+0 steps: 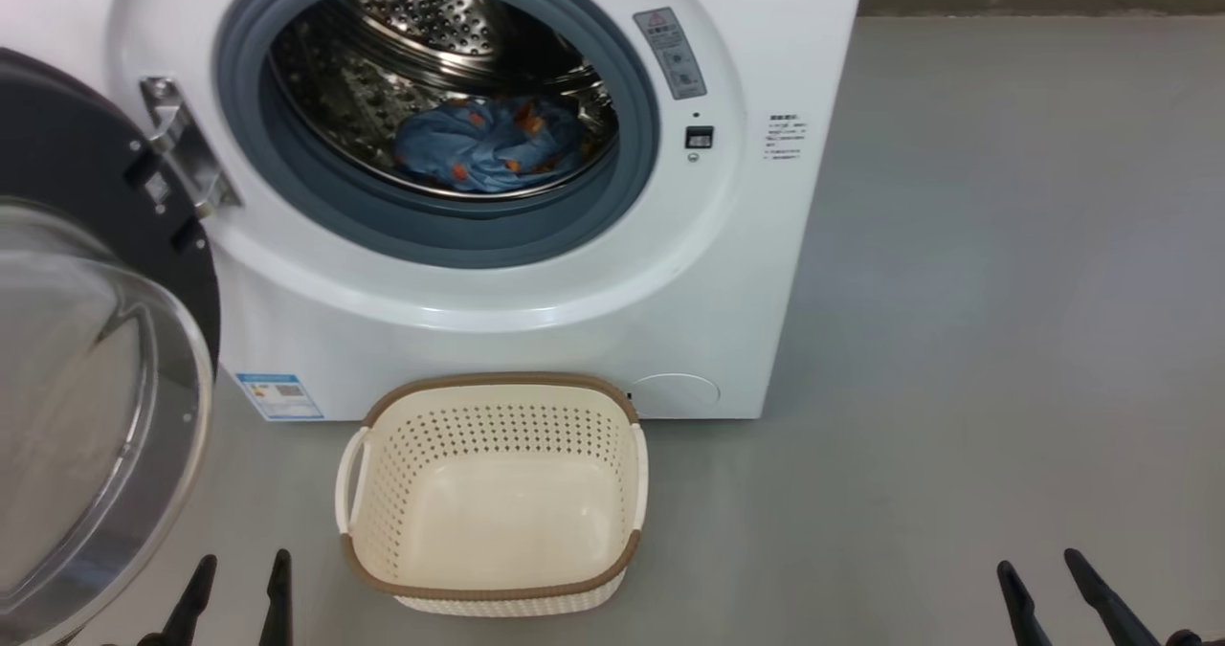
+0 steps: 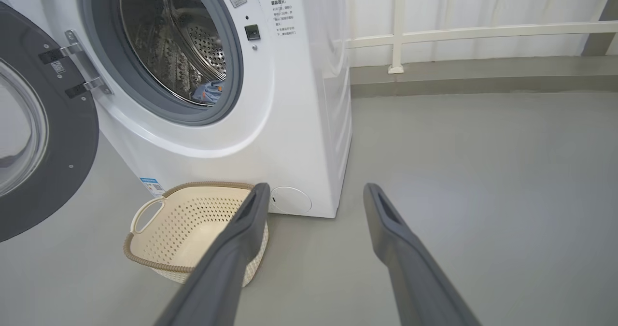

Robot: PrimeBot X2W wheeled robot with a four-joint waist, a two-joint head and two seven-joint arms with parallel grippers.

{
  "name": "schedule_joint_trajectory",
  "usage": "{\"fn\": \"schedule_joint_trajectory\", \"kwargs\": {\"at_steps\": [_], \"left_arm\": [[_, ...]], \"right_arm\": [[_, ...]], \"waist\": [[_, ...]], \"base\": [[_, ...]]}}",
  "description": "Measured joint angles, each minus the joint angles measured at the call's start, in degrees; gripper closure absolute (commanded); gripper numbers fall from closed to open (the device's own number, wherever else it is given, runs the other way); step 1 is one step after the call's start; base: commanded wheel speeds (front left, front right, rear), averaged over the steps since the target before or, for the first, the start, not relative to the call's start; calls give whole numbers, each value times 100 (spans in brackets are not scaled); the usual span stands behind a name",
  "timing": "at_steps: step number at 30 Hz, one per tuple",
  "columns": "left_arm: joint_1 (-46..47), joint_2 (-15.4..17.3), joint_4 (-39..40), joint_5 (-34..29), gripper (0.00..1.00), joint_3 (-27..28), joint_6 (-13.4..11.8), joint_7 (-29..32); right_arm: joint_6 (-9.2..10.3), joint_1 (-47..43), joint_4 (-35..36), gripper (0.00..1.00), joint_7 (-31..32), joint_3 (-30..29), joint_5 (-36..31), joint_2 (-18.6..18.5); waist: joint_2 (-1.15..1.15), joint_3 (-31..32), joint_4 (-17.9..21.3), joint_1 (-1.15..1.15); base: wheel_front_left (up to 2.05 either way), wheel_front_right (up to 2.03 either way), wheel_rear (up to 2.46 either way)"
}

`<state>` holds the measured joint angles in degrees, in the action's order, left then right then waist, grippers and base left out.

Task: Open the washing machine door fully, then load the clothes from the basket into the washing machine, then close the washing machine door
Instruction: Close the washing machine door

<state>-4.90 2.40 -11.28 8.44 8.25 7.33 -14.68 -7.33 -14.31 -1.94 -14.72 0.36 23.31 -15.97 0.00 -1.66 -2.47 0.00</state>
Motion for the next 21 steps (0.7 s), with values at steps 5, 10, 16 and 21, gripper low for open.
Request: {"fn": "schedule_joint_trajectory", "kwargs": {"at_steps": [5, 10, 16, 21], "left_arm": [[-16, -4, 48, 96, 0, 55, 0, 0], [-104, -8, 135, 453, 0, 1, -109, 0], [-116, -9, 197, 670, 0, -36, -328, 0], [-215, -9, 252, 771, 0, -86, -419, 0]], "right_arm": [[0, 44, -8, 0, 0, 212, 0, -41], [0, 438, -57, 0, 0, 510, 0, -132], [0, 702, -191, 0, 0, 795, 1, -249], [0, 905, -274, 0, 0, 977, 7, -339]], "waist": [[0, -1, -241, 0], [0, -48, -604, 0], [0, -86, -1018, 0], [0, -113, -1359, 0]], "base": [[0, 0, 0], [0, 0, 0], [0, 0, 0], [0, 0, 0]]}}
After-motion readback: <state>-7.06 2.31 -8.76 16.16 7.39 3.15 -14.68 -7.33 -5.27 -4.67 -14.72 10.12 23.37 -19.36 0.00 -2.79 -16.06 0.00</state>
